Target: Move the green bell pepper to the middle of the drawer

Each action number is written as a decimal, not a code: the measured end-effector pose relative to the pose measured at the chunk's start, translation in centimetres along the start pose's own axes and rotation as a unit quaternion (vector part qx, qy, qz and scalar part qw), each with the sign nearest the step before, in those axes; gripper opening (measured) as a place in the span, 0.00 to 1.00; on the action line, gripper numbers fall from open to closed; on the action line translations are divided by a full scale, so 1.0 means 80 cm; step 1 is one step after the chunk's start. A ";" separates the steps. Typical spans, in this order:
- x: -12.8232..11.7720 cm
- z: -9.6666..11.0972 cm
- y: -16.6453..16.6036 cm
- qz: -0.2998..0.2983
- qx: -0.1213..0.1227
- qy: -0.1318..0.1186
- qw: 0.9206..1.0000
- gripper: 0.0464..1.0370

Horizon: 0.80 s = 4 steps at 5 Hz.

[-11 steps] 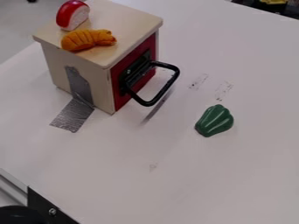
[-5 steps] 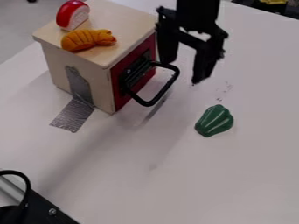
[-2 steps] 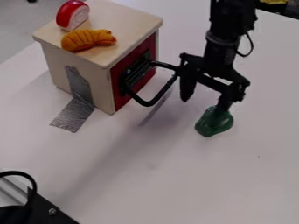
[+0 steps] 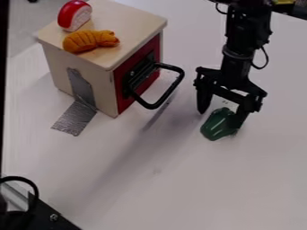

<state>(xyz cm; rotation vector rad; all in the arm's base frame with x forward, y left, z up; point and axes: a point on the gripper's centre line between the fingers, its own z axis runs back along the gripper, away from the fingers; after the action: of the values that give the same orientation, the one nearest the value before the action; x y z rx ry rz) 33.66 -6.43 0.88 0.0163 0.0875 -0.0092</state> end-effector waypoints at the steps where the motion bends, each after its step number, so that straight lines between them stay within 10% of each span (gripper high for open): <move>1: 0.002 0.000 -0.001 -0.004 -0.004 -0.004 1.000 0.96; 4: -0.028 -0.013 0.011 -0.022 -0.017 0.017 0.999 0.82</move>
<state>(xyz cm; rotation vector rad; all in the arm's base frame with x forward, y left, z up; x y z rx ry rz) 31.36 -5.52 0.09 -0.0201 0.1229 -0.0509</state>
